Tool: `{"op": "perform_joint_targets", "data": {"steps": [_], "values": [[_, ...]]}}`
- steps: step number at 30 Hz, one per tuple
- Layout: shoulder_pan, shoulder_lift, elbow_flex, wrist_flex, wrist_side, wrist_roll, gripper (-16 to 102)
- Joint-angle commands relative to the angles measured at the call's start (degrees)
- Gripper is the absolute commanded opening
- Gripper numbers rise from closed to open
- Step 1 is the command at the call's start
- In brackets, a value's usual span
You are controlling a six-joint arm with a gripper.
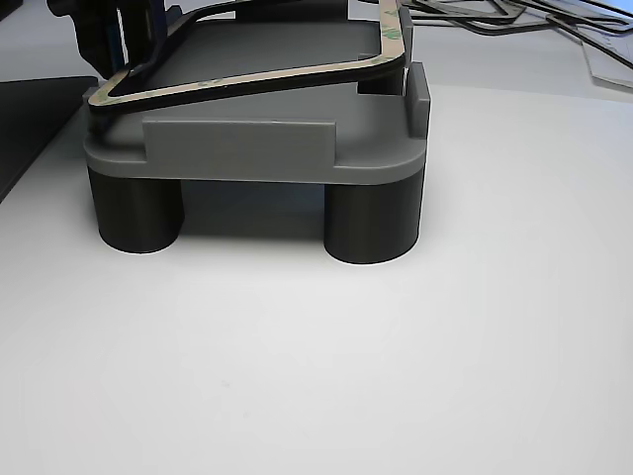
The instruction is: Move top rectangular frame to the holder.
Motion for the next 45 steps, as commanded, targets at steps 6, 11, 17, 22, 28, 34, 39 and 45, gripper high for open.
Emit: {"op": "perform_joint_targets", "data": {"steps": [6, 11, 17, 22, 28, 34, 39, 45], "values": [[-1.1, 0.7, -1.6, -0.1, -0.4, -0.6, -10], [-1.1, 0.4, -1.8, -0.1, -0.4, -0.7, -10], [-1.1, 0.0, -2.6, -0.1, -0.4, -0.8, -10], [-1.1, 0.2, -2.2, 0.0, -0.4, -1.0, -8], [-1.1, 0.6, -1.7, 0.2, -0.3, -1.4, 45], [-1.1, 0.6, -1.9, -0.4, 0.7, -2.0, 100], [-1.1, 0.2, -3.8, -0.4, 2.1, -4.5, 100], [-0.5, 1.8, -7.7, 0.4, 7.2, -12.8, 100]]}}
